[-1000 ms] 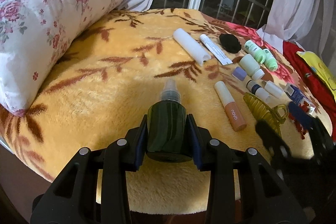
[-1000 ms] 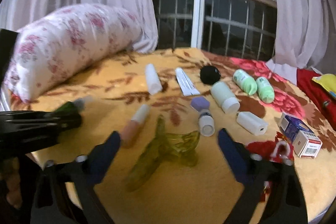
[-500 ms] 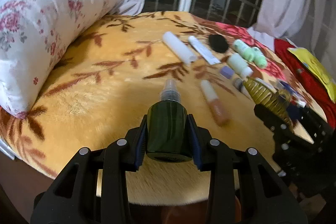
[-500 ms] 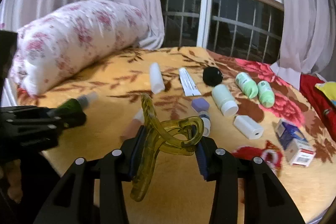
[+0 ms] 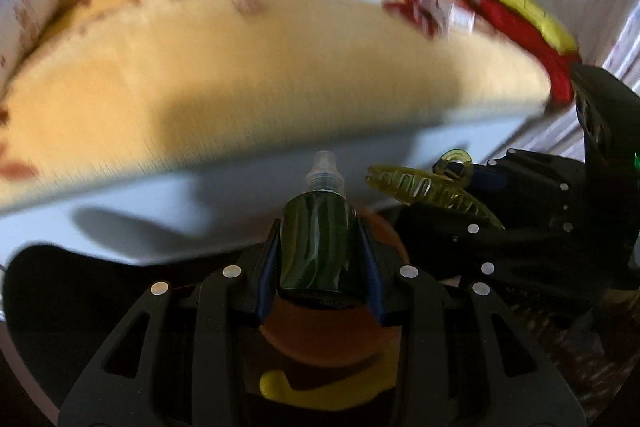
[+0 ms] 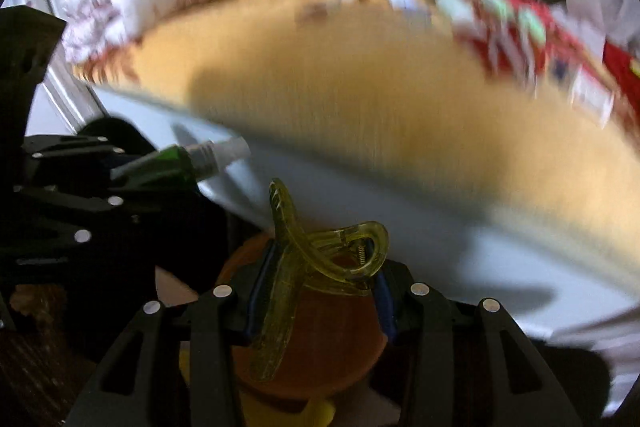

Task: Collect trash
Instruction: 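Lower both tools to the orange bin and open them to drop the bottle and clip, then grasp the beige lipstick tube with the left tool while the right tool grasps the red knitted ornament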

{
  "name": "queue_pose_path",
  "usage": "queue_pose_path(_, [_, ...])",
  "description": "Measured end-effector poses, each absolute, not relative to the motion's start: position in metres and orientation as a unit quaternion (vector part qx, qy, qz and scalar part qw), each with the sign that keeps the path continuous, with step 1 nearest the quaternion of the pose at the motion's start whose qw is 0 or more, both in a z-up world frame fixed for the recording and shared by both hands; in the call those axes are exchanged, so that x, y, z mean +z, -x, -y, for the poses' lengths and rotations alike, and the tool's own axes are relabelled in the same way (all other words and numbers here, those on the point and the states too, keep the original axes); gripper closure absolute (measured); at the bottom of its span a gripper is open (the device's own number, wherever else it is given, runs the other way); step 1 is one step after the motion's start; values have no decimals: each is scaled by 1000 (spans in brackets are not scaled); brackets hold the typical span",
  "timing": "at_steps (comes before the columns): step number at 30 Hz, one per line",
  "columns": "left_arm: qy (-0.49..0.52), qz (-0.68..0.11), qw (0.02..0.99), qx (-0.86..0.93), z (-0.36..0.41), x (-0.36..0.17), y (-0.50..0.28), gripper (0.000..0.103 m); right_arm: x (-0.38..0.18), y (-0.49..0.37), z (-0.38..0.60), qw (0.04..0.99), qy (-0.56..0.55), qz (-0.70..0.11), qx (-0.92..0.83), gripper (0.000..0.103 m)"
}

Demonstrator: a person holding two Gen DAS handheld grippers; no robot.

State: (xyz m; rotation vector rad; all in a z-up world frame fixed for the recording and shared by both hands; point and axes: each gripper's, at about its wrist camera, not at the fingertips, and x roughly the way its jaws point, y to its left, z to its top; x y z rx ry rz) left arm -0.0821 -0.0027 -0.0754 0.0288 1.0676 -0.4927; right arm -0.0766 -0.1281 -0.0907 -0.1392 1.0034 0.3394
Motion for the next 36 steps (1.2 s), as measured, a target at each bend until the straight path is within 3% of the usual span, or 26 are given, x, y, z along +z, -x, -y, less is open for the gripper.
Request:
queue_pose_path(7, [-23, -554, 799, -234, 15, -109, 89, 68, -132, 85, 134, 822, 50, -546, 155, 58])
queue_pose_path(8, [-24, -558, 797, -231, 15, -110, 89, 66, -134, 86, 135, 820, 48, -549, 156, 53])
queue_pose_path(9, [-25, -563, 794, -228, 15, -111, 86, 55, -134, 86, 138, 822, 46, -547, 150, 33])
queue_pose_path(10, [-25, -567, 793, -221, 14, -110, 86, 47, -131, 88, 140, 829, 46, -540, 139, 20])
queue_pose_path(11, [-25, -566, 796, -214, 14, -109, 86, 36, -127, 89, 143, 836, 46, -530, 133, 20])
queue_pose_path(12, [-24, -562, 800, -211, 12, -107, 87, 33, -124, 91, 145, 841, 48, -522, 133, 20])
queue_pose_path(17, [-10, -549, 808, -214, 5, -94, 83, 32, -104, 95, 162, 861, 35, -492, 128, 20])
queue_pose_path(22, [9, -474, 855, -209, -6, -46, 66, 32, -61, 94, 174, 903, 21, -412, 117, 19])
queue_pose_path(28, [26, -384, 910, -156, -8, 6, 14, 19, -3, 75, 186, 955, 25, -291, 59, 13])
queue_pose_path(36, [38, -371, 922, -106, 12, -5, -63, 19, -2, 47, 203, 958, -6, -285, 37, 13])
